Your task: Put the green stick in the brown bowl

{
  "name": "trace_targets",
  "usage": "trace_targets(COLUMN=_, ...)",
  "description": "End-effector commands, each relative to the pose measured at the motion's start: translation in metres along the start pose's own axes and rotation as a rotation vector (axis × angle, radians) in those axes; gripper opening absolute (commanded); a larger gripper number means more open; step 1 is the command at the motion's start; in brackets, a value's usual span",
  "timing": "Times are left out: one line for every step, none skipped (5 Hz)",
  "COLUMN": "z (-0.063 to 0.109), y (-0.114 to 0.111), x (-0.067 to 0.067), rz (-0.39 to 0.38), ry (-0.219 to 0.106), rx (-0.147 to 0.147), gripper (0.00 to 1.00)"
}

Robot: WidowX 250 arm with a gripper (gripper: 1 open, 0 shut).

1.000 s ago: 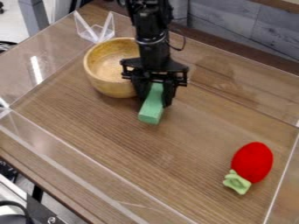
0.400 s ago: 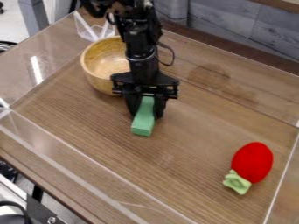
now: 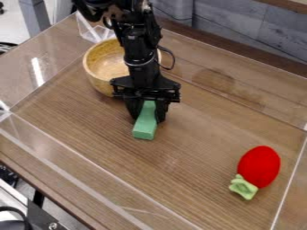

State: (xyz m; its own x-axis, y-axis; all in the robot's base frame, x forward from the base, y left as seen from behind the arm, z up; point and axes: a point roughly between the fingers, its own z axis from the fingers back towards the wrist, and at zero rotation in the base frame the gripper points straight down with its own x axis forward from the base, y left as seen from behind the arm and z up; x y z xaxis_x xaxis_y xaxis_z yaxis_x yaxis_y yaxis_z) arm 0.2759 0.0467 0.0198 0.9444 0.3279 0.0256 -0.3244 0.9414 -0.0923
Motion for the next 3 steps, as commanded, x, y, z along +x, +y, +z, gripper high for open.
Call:
trace_targets(z=0.006, y=0.007, x=-0.001, rz=0.012, ry=-0.015, rx=0.007, gripper=0.00)
trace_targets(z=0.007, y=0.008, x=-0.007, rz=-0.009, ry=-0.007, rx=0.009, gripper=0.00)
trace_targets(z=0.007, y=0.009, x=-0.012, rz=-0.030, ry=0.001, rx=0.010, gripper=0.00)
